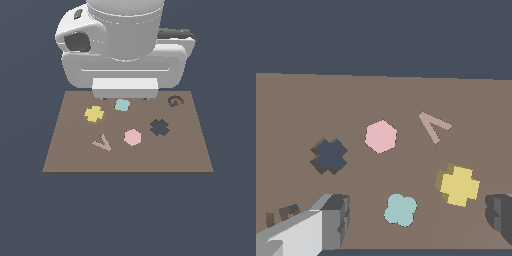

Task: Insert a designated object into the corresponding slot on a board.

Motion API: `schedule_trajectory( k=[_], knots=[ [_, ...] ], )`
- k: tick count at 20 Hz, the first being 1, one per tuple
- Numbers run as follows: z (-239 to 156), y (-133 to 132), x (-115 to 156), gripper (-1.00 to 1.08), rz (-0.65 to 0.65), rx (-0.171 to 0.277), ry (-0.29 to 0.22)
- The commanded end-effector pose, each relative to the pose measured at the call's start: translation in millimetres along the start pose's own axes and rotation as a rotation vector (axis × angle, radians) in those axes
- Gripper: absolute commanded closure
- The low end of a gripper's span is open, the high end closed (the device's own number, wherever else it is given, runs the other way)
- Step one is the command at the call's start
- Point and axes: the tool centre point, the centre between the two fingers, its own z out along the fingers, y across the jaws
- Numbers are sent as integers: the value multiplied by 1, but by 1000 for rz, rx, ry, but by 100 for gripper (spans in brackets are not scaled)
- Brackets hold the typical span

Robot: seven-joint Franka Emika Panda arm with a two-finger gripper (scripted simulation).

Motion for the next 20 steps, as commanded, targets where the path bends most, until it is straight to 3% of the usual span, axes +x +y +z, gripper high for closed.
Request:
schedule_trajectory(
  k=[1, 9, 20],
  knots=[
    [0, 0, 0, -92, 0, 0, 0],
    [22, 19, -7, -92, 39, 3, -5],
    [106, 87, -39, -92, 184, 14, -25]
  ],
)
